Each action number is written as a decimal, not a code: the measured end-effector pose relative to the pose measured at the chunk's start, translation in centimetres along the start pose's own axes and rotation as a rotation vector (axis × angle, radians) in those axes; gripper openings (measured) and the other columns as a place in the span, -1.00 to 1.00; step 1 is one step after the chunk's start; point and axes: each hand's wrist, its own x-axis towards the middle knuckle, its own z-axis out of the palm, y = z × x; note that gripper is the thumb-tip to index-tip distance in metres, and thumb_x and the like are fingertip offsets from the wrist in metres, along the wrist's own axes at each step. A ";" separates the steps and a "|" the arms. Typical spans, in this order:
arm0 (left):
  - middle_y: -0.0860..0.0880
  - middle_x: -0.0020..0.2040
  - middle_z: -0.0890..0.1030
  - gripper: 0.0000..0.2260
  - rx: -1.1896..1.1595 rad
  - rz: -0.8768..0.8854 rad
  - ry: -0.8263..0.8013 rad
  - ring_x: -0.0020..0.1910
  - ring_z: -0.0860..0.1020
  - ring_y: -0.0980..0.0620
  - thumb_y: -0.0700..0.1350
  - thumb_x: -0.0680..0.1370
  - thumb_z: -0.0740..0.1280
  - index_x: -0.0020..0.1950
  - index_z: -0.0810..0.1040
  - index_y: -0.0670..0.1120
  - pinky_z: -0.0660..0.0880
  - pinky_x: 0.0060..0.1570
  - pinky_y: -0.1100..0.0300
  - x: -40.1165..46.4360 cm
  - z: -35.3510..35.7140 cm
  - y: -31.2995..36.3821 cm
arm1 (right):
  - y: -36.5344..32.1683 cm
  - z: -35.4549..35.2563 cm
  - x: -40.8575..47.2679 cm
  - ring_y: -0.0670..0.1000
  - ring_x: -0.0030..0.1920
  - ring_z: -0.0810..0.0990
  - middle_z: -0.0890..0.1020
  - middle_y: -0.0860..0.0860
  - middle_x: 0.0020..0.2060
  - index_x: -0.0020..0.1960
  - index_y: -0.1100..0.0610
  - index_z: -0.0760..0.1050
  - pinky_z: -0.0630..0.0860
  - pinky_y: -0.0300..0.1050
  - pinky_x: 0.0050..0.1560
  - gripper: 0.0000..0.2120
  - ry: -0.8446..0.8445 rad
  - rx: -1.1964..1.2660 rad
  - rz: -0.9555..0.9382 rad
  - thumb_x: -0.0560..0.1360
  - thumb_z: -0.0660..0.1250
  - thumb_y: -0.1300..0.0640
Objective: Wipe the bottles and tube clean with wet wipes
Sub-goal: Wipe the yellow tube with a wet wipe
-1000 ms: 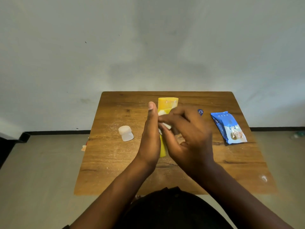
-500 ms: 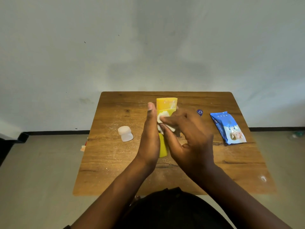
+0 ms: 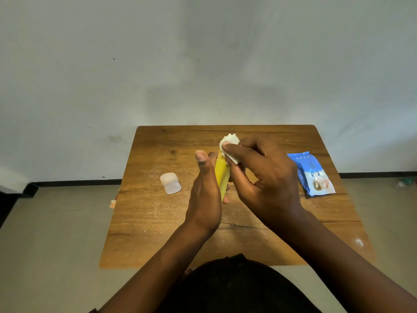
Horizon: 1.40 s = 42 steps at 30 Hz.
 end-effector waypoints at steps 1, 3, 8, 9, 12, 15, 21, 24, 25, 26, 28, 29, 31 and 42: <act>-0.09 -0.07 0.61 -0.16 0.018 0.006 0.010 -0.10 0.57 -0.17 0.61 0.44 -0.16 0.42 0.50 0.15 0.53 -0.19 -0.12 0.0 0.0 0.0 | -0.1 -0.1 0.2 0.06 -0.12 0.58 0.65 0.15 -0.09 0.17 0.27 0.70 0.41 -0.20 -0.13 -0.76 -0.006 -0.019 -0.029 0.50 0.51 0.35; -0.07 -0.01 0.69 -0.24 0.029 -0.002 0.029 0.01 0.65 -0.17 0.56 0.48 -0.19 0.36 0.53 0.22 0.62 -0.05 -0.21 -0.2 0.0 0.4 | -0.3 -0.2 0.2 0.08 -0.11 0.56 0.63 0.17 -0.10 0.15 0.27 0.70 0.39 -0.16 -0.13 -0.80 -0.037 -0.048 -0.108 0.53 0.48 0.32; -0.03 -0.13 0.72 -0.19 0.135 -0.035 0.088 -0.05 0.71 0.00 0.66 0.36 -0.22 0.00 0.62 0.19 0.62 0.11 -0.19 -0.4 -0.3 0.6 | -0.2 0.5 -0.6 0.08 -0.09 0.54 0.61 0.16 -0.09 0.15 0.26 0.69 0.46 -0.05 -0.14 -0.81 -0.156 -0.021 -0.127 0.55 0.44 0.30; -0.02 -0.19 0.70 -0.19 0.183 -0.008 0.101 -0.11 0.70 0.01 0.65 0.37 -0.26 -0.01 0.61 0.20 0.62 0.08 -0.18 -0.3 -0.3 0.6 | -0.1 0.6 -0.5 0.07 -0.09 0.54 0.61 0.16 -0.08 0.16 0.26 0.69 0.47 -0.06 -0.15 -0.78 -0.149 -0.009 -0.092 0.53 0.45 0.31; 0.05 -0.29 0.61 -0.23 0.309 0.077 0.111 -0.22 0.62 0.02 0.57 0.45 -0.33 0.06 0.56 0.23 0.60 0.02 -0.19 -0.4 -0.2 0.7 | 0.3 0.4 0.7 0.02 -0.11 0.55 0.61 0.13 -0.06 0.20 0.24 0.69 0.48 -0.11 -0.18 -0.74 -0.093 0.025 0.027 0.51 0.47 0.34; 0.11 -0.09 0.65 -0.28 0.390 0.135 0.140 -0.04 0.63 0.12 0.47 0.54 -0.34 0.22 0.52 0.26 0.59 0.11 -0.10 -0.2 -0.3 0.7 | -0.5 0.5 1.2 0.00 -0.08 0.53 0.58 0.11 -0.04 0.20 0.22 0.68 0.44 -0.15 -0.16 -0.75 -0.119 0.019 0.063 0.53 0.42 0.31; 0.15 -0.10 0.60 -0.25 0.443 0.191 0.169 0.01 0.58 0.24 0.50 0.51 -0.34 0.03 0.52 0.12 0.44 0.03 0.31 -0.2 -0.7 0.4 | -1.1 0.7 0.1 -0.04 -0.06 0.44 0.51 0.07 -0.05 0.18 0.20 0.67 0.29 -0.27 -0.14 -0.76 -0.258 0.043 0.057 0.55 0.34 0.27; 0.12 -0.11 0.61 -0.18 0.461 0.206 0.149 -0.02 0.58 0.19 0.52 0.49 -0.36 0.10 0.56 0.11 0.48 0.01 0.25 0.0 -0.5 0.5 | -0.4 0.5 1.1 -0.02 -0.05 0.50 0.56 0.11 -0.01 0.23 0.20 0.67 0.35 -0.30 -0.14 -0.70 -0.165 0.014 0.098 0.54 0.32 0.25; 0.11 -0.13 0.61 -0.19 0.457 0.199 0.157 -0.05 0.59 0.17 0.52 0.48 -0.37 0.08 0.56 0.13 0.50 0.01 0.19 0.1 -0.5 0.6 | -0.4 0.5 1.3 -0.01 -0.04 0.51 0.56 0.12 0.00 0.25 0.20 0.67 0.38 -0.27 -0.15 -0.68 -0.146 0.010 0.104 0.54 0.30 0.23; 0.10 -0.15 0.61 -0.19 0.447 0.181 0.165 -0.07 0.60 0.16 0.53 0.47 -0.37 0.05 0.56 0.13 0.53 0.01 0.14 0.2 -0.6 0.8 | -0.5 0.6 1.3 -0.01 -0.04 0.51 0.56 0.12 0.00 0.25 0.21 0.66 0.39 -0.25 -0.16 -0.67 -0.140 0.009 0.100 0.54 0.29 0.23; 0.04 -0.18 0.63 -0.16 0.402 0.130 0.173 -0.08 0.63 0.10 0.55 0.44 -0.36 -0.01 0.56 0.09 0.58 0.04 -0.02 0.4 -0.8 1.2 | -1.1 1.0 0.7 -0.01 -0.04 0.49 0.55 0.12 -0.02 0.25 0.21 0.67 0.38 -0.23 -0.16 -0.67 -0.145 0.039 0.075 0.55 0.27 0.24; 0.00 -0.19 0.65 -0.13 0.364 0.102 0.171 -0.09 0.65 0.08 0.56 0.42 -0.36 -0.05 0.57 0.04 0.59 0.05 -0.09 0.4 -0.9 1.3 | -1.3 1.2 0.2 0.00 -0.05 0.50 0.55 0.12 -0.04 0.24 0.22 0.67 0.39 -0.21 -0.16 -0.67 -0.146 0.076 0.070 0.54 0.27 0.27; -0.05 -0.15 0.69 -0.04 0.274 0.040 0.150 -0.08 0.68 0.06 0.60 0.36 -0.33 -0.03 0.60 -0.06 0.59 0.09 -0.14 0.5 -1.0 1.3 | -1.8 1.8 -1.0 0.03 -0.06 0.51 0.56 0.11 -0.06 0.24 0.23 0.67 0.45 -0.15 -0.16 -0.67 -0.131 0.148 0.084 0.51 0.33 0.36; -0.12 0.04 0.74 -0.11 -0.166 -0.103 0.037 0.10 0.71 -0.11 0.55 0.40 -0.14 0.29 0.59 -0.03 0.62 0.18 -0.13 0.3 -1.0 1.9 | -1.5 1.5 -1.7 0.03 0.02 0.64 0.69 0.04 -0.01 0.18 0.15 0.72 0.59 -0.03 -0.05 -0.72 -0.084 0.246 0.169 0.50 0.45 0.30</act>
